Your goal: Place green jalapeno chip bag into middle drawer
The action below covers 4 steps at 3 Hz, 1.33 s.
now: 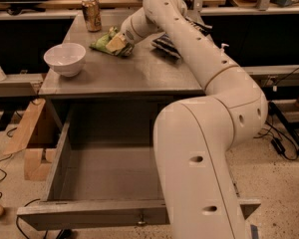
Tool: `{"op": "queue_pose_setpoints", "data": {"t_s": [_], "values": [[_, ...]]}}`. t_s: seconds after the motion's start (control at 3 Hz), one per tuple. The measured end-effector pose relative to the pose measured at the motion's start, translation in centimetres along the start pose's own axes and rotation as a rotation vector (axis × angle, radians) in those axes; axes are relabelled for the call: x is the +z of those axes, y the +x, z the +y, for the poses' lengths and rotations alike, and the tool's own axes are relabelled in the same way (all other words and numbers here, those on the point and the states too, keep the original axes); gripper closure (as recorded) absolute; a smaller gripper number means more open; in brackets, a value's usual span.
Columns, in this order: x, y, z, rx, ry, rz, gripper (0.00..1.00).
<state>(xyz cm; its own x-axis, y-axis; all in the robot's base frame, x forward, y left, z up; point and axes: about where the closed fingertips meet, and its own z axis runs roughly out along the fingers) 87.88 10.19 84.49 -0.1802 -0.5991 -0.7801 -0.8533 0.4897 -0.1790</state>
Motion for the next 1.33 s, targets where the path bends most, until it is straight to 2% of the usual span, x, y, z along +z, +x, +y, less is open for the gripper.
{"op": "queue_pose_setpoints", "data": {"t_s": [0.33,0.67,1.0,1.33], "values": [[0.14,-0.5,-0.06,-0.002,-0.004,-0.024,0.72],[0.51,-0.4,0.16,-0.002,-0.009,-0.021,0.96],[0.68,-0.35,0.26,-0.002,-0.011,-0.02,1.0],[0.18,-0.73,0.03,-0.001,-0.021,-0.032,1.0]]}}
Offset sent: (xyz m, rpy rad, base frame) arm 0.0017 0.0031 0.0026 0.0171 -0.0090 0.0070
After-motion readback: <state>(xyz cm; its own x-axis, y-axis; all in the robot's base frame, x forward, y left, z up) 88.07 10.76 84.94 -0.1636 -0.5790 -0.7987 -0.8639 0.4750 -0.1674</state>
